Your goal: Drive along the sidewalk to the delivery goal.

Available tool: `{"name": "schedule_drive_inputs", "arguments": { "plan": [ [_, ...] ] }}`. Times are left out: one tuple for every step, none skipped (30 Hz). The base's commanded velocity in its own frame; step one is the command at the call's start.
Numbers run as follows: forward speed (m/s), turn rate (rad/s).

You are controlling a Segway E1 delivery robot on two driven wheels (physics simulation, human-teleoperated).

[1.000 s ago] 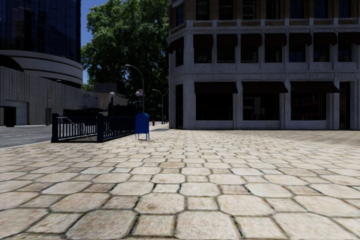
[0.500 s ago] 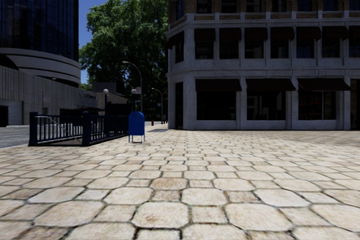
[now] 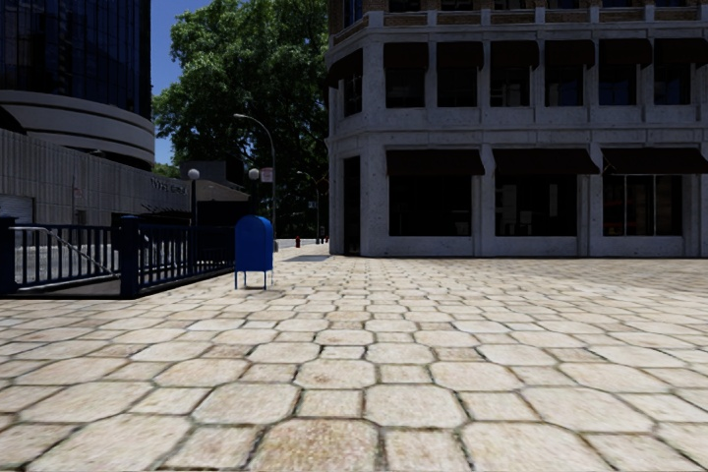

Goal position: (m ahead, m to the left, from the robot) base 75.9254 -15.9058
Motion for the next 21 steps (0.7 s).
{"name": "schedule_drive_inputs", "arguments": {
  "plan": [
    [2.0,0.0],
    [2.0,0.0],
    [2.0,0.0],
    [2.0,0.0],
    [2.0,0.0],
    [2.0,0.0],
    [2.0,0.0],
    [2.0,0.0],
    [2.0,0.0],
    [2.0,0.0],
    [2.0,0.0],
    [2.0,0.0],
    [2.0,0.0],
    [2.0,0.0],
    [2.0,0.0],
    [2.0,0.0],
    [2.0,0.0],
    [2.0,0.0],
    [2.0,0.0],
    [2.0,0.0],
    [2.0,0.0]
  ]
}}
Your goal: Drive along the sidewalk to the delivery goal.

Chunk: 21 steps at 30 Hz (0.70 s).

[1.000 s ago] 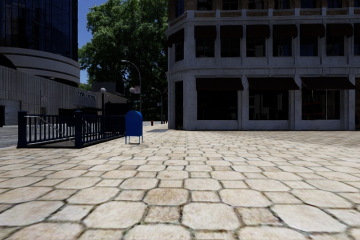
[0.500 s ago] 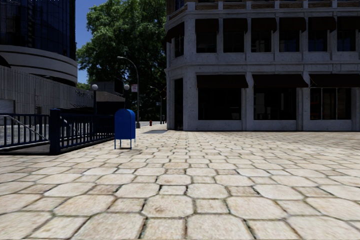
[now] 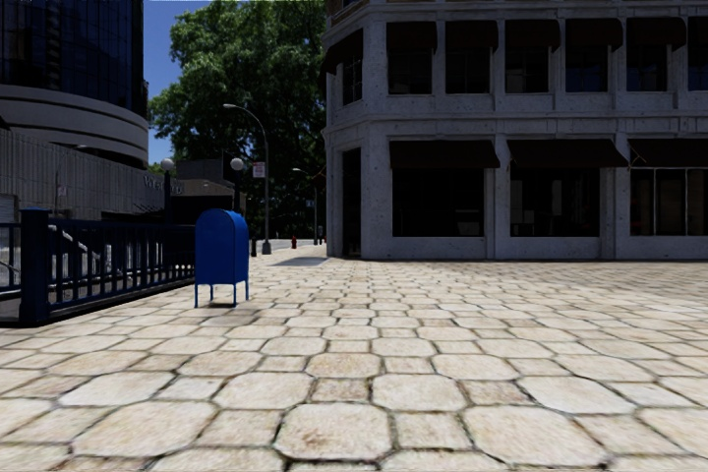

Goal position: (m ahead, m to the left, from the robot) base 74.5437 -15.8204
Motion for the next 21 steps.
{"name": "schedule_drive_inputs", "arguments": {
  "plan": [
    [2.0,0.0],
    [2.0,0.0],
    [2.0,0.0],
    [2.0,0.0],
    [2.0,0.0],
    [2.0,0.0],
    [2.0,0.0],
    [2.0,0.0],
    [2.0,0.0],
    [2.0,0.0],
    [2.0,0.0],
    [2.0,0.0],
    [2.0,0.0],
    [2.0,0.0],
    [2.0,0.0],
    [2.0,0.0],
    [2.0,0.0],
    [2.0,0.0],
    [2.0,0.0],
    [2.0,0.0],
    [2.0,0.0]
  ]
}}
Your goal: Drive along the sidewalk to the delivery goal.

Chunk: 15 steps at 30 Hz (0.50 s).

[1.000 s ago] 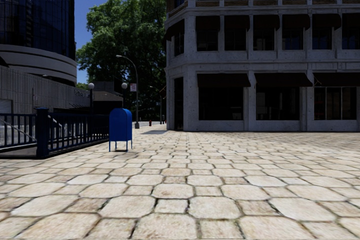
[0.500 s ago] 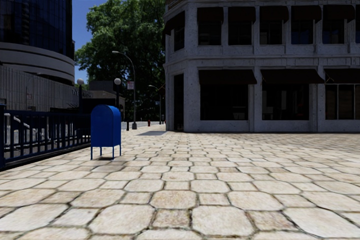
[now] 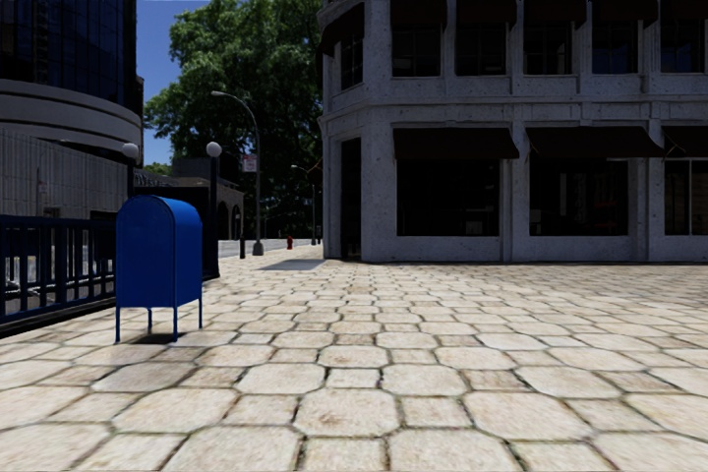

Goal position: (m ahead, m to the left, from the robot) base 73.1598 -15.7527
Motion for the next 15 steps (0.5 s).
{"name": "schedule_drive_inputs", "arguments": {
  "plan": [
    [2.0,0.0],
    [2.0,0.0],
    [2.0,0.0],
    [2.0,0.0],
    [2.0,0.0],
    [2.0,0.0],
    [2.0,0.0],
    [2.0,0.0],
    [2.0,0.0],
    [2.0,0.0],
    [2.0,0.0],
    [2.0,0.0],
    [2.0,0.0],
    [2.0,0.0],
    [2.0,0.0]
  ]
}}
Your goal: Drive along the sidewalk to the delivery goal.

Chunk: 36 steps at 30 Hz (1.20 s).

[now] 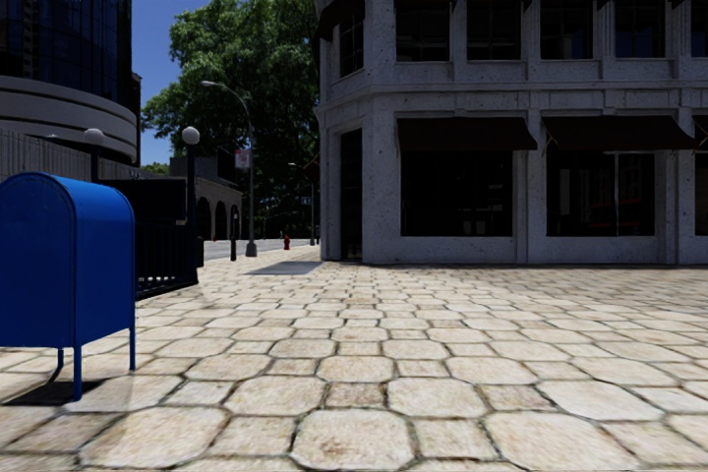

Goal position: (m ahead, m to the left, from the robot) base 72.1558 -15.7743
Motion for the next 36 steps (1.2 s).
{"name": "schedule_drive_inputs", "arguments": {
  "plan": [
    [2.0,0.0],
    [2.0,0.0],
    [2.0,0.0],
    [2.0,0.04],
    [2.0,0.06],
    [2.0,0.06],
    [2.0,0.12],
    [2.0,0.18],
    [2.0,0.24],
    [2.0,0.24],
    [2.0,0.26],
    [2.0,0.27],
    [2.0,0.28],
    [2.0,0.28],
    [2.0,0.28],
    [2.0,0.28],
    [2.0,0.28],
    [2.0,0.28],
    [2.0,0.28],
    [2.0,0.28],
    [2.0,0.28],
    [2.0,0.28],
    [2.0,0.28],
    [2.0,0.28],
    [2.0,0.28],
    [2.0,0.28],
    [2.0,0.28],
    [2.0,0.28],
    [2.0,0.28],
    [2.0,0.28],
    [2.0,0.28],
    [2.0,0.28],
    [2.0,0.28],
    [2.0,0.28],
    [2.0,0.28],
    [2.0,0.28]
  ]
}}
